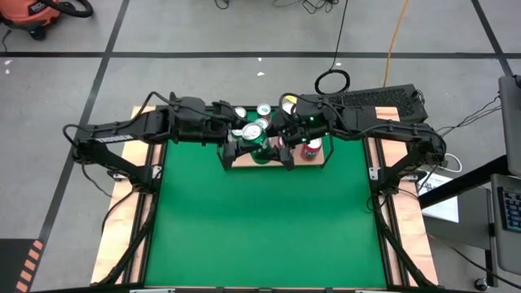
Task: Place canned beverage on shelf
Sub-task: Put the green soda can on the shelf aligned with the other green soda can on the shelf
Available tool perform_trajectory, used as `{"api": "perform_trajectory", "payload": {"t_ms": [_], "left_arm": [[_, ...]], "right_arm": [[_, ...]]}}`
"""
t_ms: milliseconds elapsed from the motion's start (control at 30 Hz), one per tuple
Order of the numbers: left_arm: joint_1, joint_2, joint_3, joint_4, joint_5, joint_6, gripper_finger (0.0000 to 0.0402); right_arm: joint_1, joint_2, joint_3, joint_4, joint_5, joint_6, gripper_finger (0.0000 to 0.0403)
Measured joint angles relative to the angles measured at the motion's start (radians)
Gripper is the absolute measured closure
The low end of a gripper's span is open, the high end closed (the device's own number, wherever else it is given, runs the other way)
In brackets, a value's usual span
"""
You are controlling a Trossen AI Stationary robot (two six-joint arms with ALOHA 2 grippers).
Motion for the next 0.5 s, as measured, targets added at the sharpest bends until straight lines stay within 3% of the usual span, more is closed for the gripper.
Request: {"api": "perform_trajectory", "payload": {"t_ms": [500], "left_arm": [[-0.001, -0.007, 0.000, -0.023, 0.023, 0.059, 0.0063]], "right_arm": [[0.000, 0.000, 0.000, -0.017, -0.003, 0.004, 0.0109]]}}
